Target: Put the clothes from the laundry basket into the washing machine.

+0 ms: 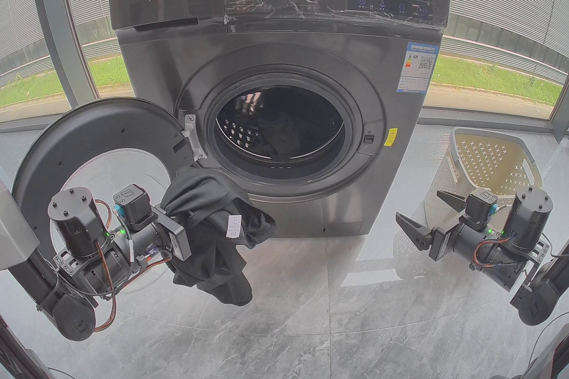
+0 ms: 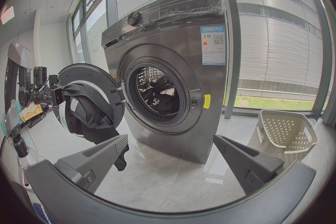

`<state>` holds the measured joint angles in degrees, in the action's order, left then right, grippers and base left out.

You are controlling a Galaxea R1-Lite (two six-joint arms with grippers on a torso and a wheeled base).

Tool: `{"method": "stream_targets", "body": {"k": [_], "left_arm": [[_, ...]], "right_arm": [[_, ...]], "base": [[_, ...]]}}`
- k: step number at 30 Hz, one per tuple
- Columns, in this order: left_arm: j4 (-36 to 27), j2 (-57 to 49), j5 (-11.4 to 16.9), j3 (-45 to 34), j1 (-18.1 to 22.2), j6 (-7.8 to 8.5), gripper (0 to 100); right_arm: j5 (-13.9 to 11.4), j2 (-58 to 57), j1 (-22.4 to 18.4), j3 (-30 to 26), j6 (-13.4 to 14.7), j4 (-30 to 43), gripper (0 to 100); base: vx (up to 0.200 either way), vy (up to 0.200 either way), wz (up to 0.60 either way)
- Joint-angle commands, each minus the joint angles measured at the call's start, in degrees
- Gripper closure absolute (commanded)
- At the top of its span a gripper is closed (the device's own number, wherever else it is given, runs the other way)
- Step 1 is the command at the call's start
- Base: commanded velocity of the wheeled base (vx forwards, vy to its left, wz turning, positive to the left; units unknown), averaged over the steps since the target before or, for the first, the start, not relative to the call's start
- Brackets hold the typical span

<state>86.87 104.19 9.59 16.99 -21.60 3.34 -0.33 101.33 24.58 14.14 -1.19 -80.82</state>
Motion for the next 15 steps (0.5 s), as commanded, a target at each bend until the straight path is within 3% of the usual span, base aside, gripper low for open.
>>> {"method": "stream_targets", "body": {"k": [1,8,15], "left_arm": [[0.0,0.4,0.0,-0.4,-0.5,0.00,100],[0.1,1.7,0.0,-1.0,-0.5,0.00,100],[0.1,2.6,0.0,-1.0,-0.5,0.09,100]], "right_arm": [[0.0,0.6,0.2,0.0,0.0,0.0,0],[0.0,0.7,1.1,0.0,0.1,0.0,0],[0.0,0.8,1.5,0.0,0.2,0.0,0]], "base": [[0.000,0.000,0.00],[0.000,0.000,0.00],[0.200,0.000,0.00]]}}
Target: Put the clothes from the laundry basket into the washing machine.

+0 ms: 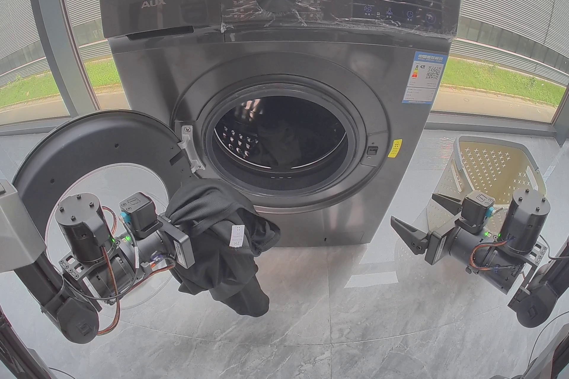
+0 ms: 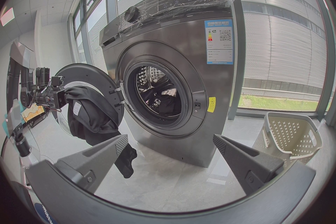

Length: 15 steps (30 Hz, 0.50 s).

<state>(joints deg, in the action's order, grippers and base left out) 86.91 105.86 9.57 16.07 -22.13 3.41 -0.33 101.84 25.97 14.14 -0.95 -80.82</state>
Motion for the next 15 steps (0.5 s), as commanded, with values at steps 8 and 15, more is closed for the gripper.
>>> {"method": "stream_targets", "body": {"k": [8,15], "left_arm": [[0.0,1.0,-0.1,-0.1,-0.2,0.10,100],[0.0,1.3,-0.1,-0.2,-0.3,0.10,100]], "right_arm": [[0.0,0.2,0.1,-0.1,0.0,0.0,0],[0.0,0.2,0.2,-0.1,0.0,0.1,0]], "base": [[0.050,0.000,0.00],[0.171,0.000,0.00]]}}
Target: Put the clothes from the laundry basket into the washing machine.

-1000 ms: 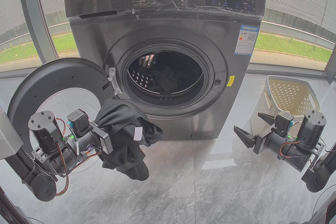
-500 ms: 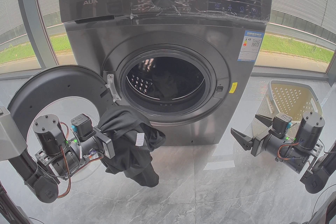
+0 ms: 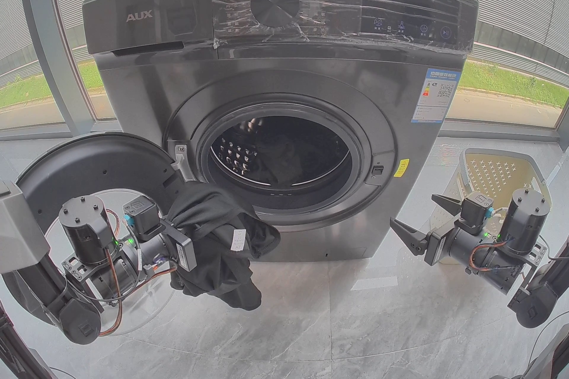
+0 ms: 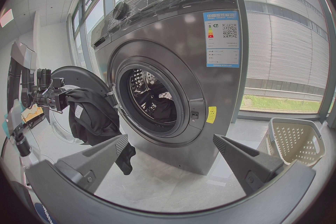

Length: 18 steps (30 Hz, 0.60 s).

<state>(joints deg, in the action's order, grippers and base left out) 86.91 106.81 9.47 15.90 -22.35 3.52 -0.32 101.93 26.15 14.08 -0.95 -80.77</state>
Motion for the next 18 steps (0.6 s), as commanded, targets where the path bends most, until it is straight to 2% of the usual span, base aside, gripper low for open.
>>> {"method": "stream_targets", "body": {"k": [1,11,17,18], "left_arm": [[0.0,0.3,0.0,-0.2,-0.3,-0.01,100],[0.0,1.0,-0.1,-0.1,-0.8,-0.01,100],[0.0,1.6,-0.1,0.3,-0.8,-0.01,100],[0.0,1.6,-0.1,0.2,-0.8,-0.01,100]], "right_arm": [[0.0,0.1,0.0,0.0,0.0,0.0,0],[0.0,0.1,0.0,0.0,0.0,0.0,0],[0.0,0.1,0.0,0.0,0.0,0.0,0],[0.0,0.1,0.0,0.0,0.0,0.0,0]], "base": [[0.000,0.000,0.00],[0.000,0.000,0.00],[0.200,0.000,0.00],[0.000,0.000,0.00]]}}
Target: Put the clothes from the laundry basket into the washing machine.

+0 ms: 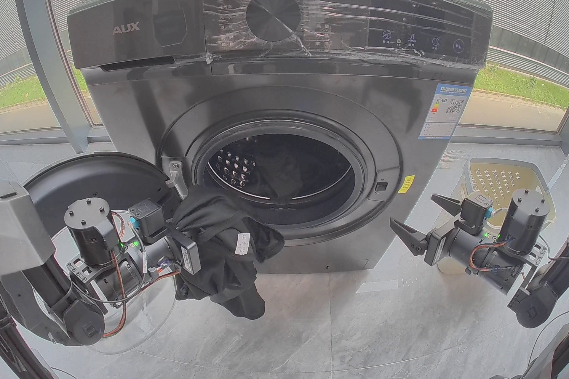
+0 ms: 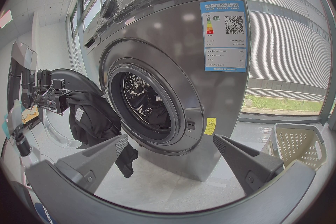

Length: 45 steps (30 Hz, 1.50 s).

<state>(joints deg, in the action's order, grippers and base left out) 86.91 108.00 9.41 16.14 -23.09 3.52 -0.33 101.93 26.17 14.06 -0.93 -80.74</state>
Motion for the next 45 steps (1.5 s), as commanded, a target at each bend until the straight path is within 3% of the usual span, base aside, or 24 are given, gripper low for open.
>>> {"method": "stream_targets", "body": {"k": [1,40,45], "left_arm": [[0.0,0.5,0.0,-0.1,0.0,-0.01,100],[0.0,2.4,-0.1,-0.5,-2.2,-0.10,100],[0.0,2.5,-1.0,-1.1,-5.5,-0.71,100]], "right_arm": [[0.0,0.1,0.0,0.0,0.0,0.0,0],[0.0,0.1,2.0,-1.0,0.1,0.1,0],[0.2,-0.1,3.6,-1.0,0.1,0.1,0]], "base": [[0.000,0.000,0.00],[0.015,0.000,0.00],[0.000,0.000,0.00]]}}
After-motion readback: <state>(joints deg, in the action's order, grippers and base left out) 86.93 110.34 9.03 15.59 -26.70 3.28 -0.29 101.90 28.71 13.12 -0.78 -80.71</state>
